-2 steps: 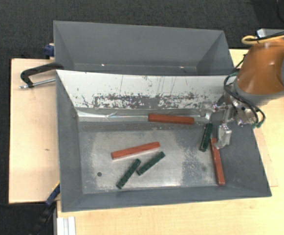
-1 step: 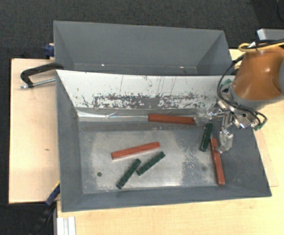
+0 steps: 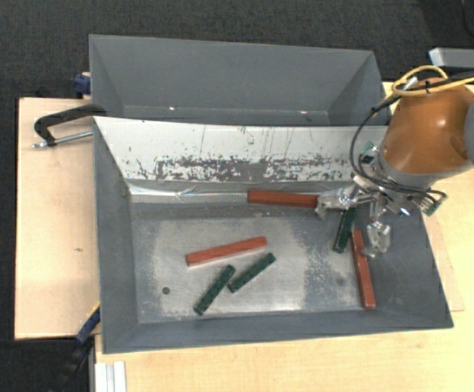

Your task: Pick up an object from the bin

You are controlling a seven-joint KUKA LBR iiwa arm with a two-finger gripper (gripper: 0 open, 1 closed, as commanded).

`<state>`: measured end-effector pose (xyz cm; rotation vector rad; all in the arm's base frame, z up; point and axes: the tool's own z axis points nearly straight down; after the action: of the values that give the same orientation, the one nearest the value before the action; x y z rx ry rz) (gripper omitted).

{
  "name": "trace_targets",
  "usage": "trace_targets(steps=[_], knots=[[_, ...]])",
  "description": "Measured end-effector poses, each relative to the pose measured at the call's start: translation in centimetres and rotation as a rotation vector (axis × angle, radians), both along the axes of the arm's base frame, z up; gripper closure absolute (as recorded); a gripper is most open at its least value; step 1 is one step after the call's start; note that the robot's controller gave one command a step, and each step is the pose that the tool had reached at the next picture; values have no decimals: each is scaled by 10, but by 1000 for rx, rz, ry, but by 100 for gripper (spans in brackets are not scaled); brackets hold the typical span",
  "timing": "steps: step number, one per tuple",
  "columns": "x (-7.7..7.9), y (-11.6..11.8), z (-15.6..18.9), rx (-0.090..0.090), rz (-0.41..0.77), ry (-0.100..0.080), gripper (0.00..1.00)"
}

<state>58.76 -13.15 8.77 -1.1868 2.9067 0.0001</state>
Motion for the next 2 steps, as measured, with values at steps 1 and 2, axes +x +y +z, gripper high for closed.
trace_targets(steps=[1, 2], knots=[[16, -5, -8, 1, 137, -5, 100], [16, -5, -8, 1, 137, -5, 100]])
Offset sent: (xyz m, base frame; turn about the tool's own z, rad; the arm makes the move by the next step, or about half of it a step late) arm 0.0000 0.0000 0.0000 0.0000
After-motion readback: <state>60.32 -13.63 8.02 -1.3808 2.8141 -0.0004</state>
